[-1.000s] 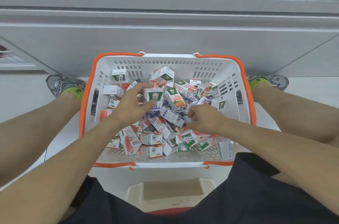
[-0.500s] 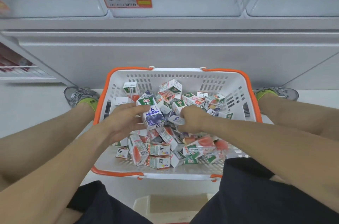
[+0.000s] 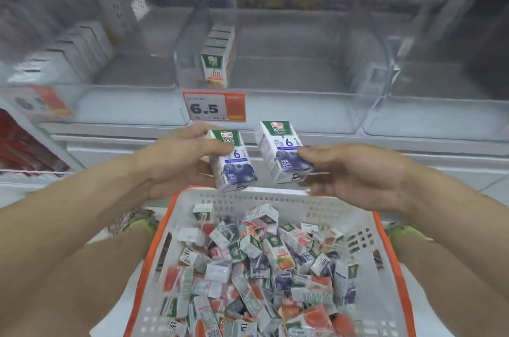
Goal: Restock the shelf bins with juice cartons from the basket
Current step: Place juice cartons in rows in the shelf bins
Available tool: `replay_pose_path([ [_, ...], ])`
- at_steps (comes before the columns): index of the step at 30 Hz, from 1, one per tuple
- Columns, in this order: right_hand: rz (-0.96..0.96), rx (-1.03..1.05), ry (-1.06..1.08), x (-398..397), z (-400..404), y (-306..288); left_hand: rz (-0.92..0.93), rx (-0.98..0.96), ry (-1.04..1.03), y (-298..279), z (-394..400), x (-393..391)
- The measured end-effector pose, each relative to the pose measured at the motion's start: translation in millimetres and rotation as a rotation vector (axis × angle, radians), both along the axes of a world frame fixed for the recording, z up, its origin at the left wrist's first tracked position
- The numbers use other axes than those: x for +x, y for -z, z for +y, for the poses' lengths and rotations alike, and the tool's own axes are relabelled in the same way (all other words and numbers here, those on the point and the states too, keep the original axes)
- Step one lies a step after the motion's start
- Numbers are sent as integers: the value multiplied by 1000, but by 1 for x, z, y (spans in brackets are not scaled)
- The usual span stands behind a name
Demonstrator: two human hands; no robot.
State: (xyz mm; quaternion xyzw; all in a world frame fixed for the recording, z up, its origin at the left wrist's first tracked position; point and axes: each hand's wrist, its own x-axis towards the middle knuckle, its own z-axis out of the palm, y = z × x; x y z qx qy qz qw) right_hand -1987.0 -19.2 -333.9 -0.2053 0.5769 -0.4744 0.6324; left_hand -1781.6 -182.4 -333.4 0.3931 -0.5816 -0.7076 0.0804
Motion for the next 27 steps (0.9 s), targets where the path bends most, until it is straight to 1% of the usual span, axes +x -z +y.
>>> replay_pose_path([
  [3,27,-91,-2,-5,-6,-6,102,50,-26,-13,2,-15],
  [5,37,-127,-14,-5,-8,-10,112,81,-3,-16,7,-24],
  [7,101,-155,-48,-5,-9,-15,106,74,64,-18,11,-33],
  [12,335,-129,-138,-13,-4,-19,13,-26,246,-13,18,-49],
  [15,355,-114,-182,-18,1,-17,-28,-55,274,-7,19,-57],
  [18,426,-37,-264,-32,2,-13,-86,-68,359,-2,18,-65],
  [19,424,-28,-282,-38,2,-9,-98,-72,398,0,19,-68],
  [21,353,-54,-332,-45,2,-2,-109,-81,494,3,20,-72],
  [23,312,-102,-437,-47,2,5,-104,-86,588,6,22,-76],
  [25,346,-121,-520,-46,3,7,-114,-96,672,8,24,-78],
  [27,362,-109,-546,-44,5,7,-141,-72,728,10,24,-80],
])
